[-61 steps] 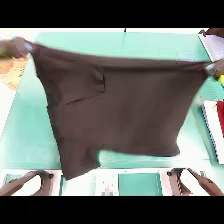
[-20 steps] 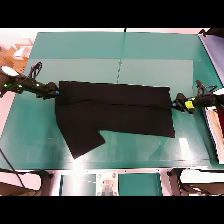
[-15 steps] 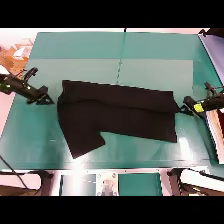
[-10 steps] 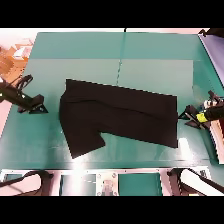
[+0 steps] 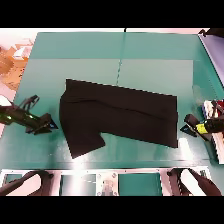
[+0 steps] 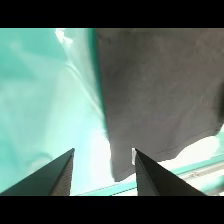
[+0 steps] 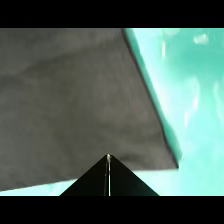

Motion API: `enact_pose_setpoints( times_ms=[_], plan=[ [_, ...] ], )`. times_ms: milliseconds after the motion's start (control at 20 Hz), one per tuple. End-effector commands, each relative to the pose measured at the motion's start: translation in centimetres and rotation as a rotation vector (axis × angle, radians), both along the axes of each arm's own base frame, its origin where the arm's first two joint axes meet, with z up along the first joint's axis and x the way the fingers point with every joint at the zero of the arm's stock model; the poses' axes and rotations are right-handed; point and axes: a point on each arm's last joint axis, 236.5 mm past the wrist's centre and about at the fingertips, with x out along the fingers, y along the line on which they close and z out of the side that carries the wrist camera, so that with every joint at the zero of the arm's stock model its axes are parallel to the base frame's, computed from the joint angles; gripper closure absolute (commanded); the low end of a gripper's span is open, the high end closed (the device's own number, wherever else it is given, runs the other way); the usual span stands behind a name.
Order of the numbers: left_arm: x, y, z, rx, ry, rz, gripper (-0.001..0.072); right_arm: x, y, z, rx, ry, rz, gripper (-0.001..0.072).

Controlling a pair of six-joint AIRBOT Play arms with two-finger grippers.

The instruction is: Fold the shirts.

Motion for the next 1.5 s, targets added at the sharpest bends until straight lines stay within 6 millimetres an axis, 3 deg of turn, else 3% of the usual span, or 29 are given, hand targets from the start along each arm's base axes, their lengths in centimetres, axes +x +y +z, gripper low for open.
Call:
enact_pose_setpoints(
  times_ms=[0,100,200,300,350,450,750,900,1100,1200,1250,1300,1350,1450],
  plan=[
    [-0.6,-1.8,-2.9,-0.028,-0.020,0.061,0.0271,-2.5,1.5,0.5,-0.018,-0.061,-0.097,0.0638],
    [-0.5,-2.8,-4.3,-0.006,-0.045,0.058,0.0271,-3.6,2.1,-0.3,-0.021,-0.070,-0.114,0.0455],
    [0.0,-4.4,-4.8,-0.012,-0.082,0.056,0.0272,-4.8,3.0,-2.0,0.015,-0.023,-0.133,0.0437],
    [0.0,-5.8,-5.0,-0.009,-0.102,0.012,0.0274,-5.4,4.4,-3.4,0.075,0.002,-0.151,0.0284],
    [-0.2,-6.2,-5.0,-0.010,-0.104,-0.007,0.0386,-5.6,4.8,-4.0,0.092,0.008,-0.159,0.0242],
    [-0.4,-6.5,-4.9,-0.014,-0.109,-0.035,0.0678,-5.1,5.2,-4.3,0.113,-0.012,-0.179,0.0242],
    [-0.3,-6.5,-4.4,-0.016,-0.120,-0.078,0.0686,-5.0,5.2,-7.0,0.134,-0.008,-0.312,0.0242],
    [0.4,-6.6,-2.9,-0.028,-0.130,-0.111,0.0686,-3.5,4.8,-8.4,0.146,-0.072,-0.393,0.0242],
    [-0.7,-7.2,-1.9,-0.063,-0.073,-0.133,0.0687,-0.5,2.9,-7.9,0.120,-0.214,-0.473,0.0241],
    [-1.5,-7.5,-1.7,-0.078,-0.042,-0.145,0.0687,0.2,2.9,-7.8,0.132,-0.236,-0.476,0.0242],
    [-2.0,-7.6,-1.6,-0.087,-0.027,-0.154,0.0687,0.3,3.1,-7.9,0.137,-0.237,-0.458,0.0253],
    [-2.3,-7.7,-1.5,-0.094,-0.014,-0.162,0.0687,0.3,3.2,-7.8,0.133,-0.243,-0.439,0.0415],
    [-2.6,-7.8,-1.3,-0.100,-0.006,-0.168,0.0687,0.5,3.1,-7.5,0.127,-0.252,-0.420,0.0673],
    [-2.4,-7.7,-0.3,-0.095,-0.048,-0.171,0.0687,1.3,2.8,-6.2,0.104,-0.283,-0.364,0.0694]
  ],
)
